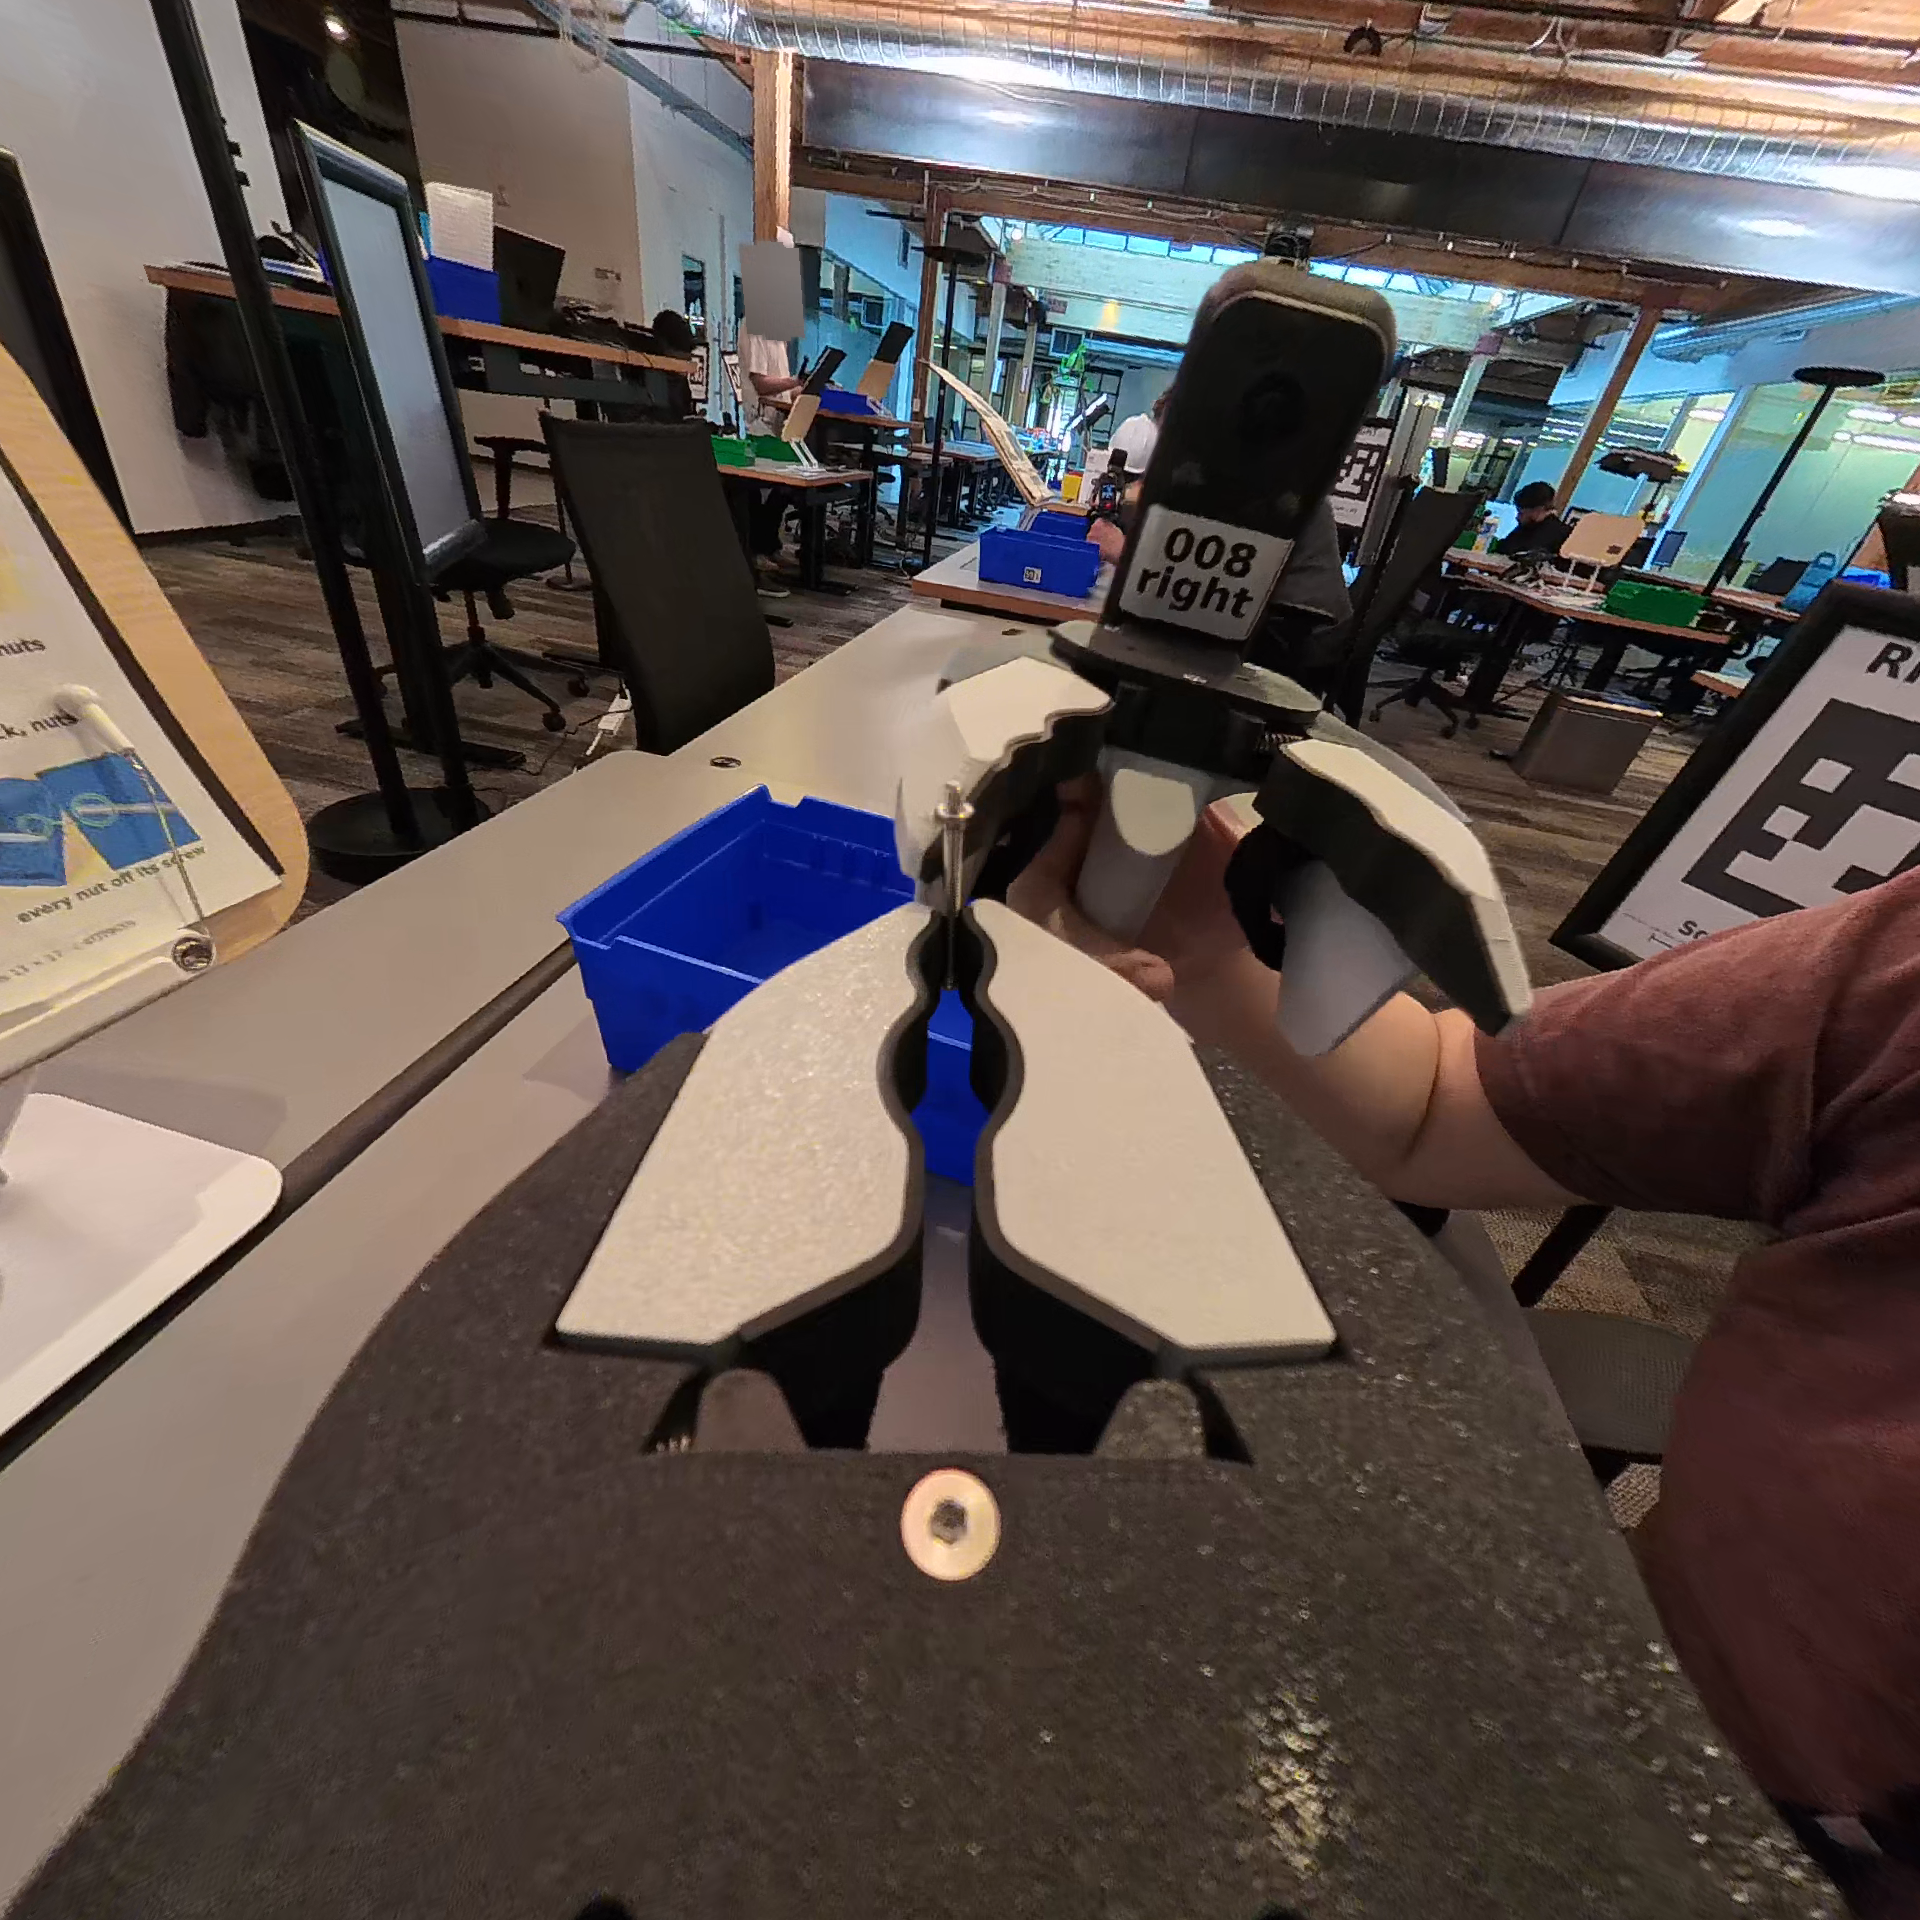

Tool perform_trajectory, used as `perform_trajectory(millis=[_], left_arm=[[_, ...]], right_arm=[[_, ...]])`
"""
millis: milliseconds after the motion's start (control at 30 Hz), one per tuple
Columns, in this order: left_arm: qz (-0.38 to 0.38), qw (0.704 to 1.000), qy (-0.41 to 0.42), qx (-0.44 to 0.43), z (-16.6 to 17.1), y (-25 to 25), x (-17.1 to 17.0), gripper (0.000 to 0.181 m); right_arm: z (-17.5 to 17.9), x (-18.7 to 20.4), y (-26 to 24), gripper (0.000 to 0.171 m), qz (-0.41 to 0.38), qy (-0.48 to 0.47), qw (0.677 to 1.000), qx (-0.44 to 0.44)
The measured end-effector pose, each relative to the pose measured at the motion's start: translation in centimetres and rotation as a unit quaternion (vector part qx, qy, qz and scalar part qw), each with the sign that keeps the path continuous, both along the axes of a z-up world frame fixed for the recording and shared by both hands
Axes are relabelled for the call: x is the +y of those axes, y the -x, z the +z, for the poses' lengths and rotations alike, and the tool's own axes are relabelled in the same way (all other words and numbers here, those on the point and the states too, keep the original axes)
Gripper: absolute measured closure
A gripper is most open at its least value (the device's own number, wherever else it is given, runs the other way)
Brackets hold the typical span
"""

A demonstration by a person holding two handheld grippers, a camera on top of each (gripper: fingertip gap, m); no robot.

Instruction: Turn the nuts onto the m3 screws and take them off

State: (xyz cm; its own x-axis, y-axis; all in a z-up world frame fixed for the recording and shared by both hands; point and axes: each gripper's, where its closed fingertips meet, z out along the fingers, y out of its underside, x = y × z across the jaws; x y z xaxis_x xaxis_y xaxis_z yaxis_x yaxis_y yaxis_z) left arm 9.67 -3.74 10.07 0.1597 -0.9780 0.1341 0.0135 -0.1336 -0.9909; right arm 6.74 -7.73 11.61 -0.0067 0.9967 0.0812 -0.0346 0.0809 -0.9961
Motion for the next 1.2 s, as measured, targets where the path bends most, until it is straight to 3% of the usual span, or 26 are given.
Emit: perform_trajectory(millis=[333, 833, 1033, 1200], left_arm=[[-0.046, 0.998, -0.018, 0.038, -1.4, -2.2, -2.2, 0.179], [0.001, 1.000, -0.005, 0.012, -0.3, -0.1, 0.0, 0.179], [-0.036, 0.999, -0.010, 0.024, -0.8, -1.2, -1.3, 0.179], [-0.021, 0.999, -0.014, 0.031, -1.0, -1.2, -1.0, 0.179]], right_arm=[[-0.1, -0.1, 0.8, 0.083, 0.012, 0.025, 0.999, 0.019], [-0.2, 0.0, -0.5, 0.086, 0.012, 0.002, 1.000, -0.005], [0.6, 0.5, -0.7, 0.089, 0.010, 0.026, 0.999, 0.029], [-0.4, -0.3, -0.1, 0.087, 0.022, 0.007, 1.000, -0.001]])
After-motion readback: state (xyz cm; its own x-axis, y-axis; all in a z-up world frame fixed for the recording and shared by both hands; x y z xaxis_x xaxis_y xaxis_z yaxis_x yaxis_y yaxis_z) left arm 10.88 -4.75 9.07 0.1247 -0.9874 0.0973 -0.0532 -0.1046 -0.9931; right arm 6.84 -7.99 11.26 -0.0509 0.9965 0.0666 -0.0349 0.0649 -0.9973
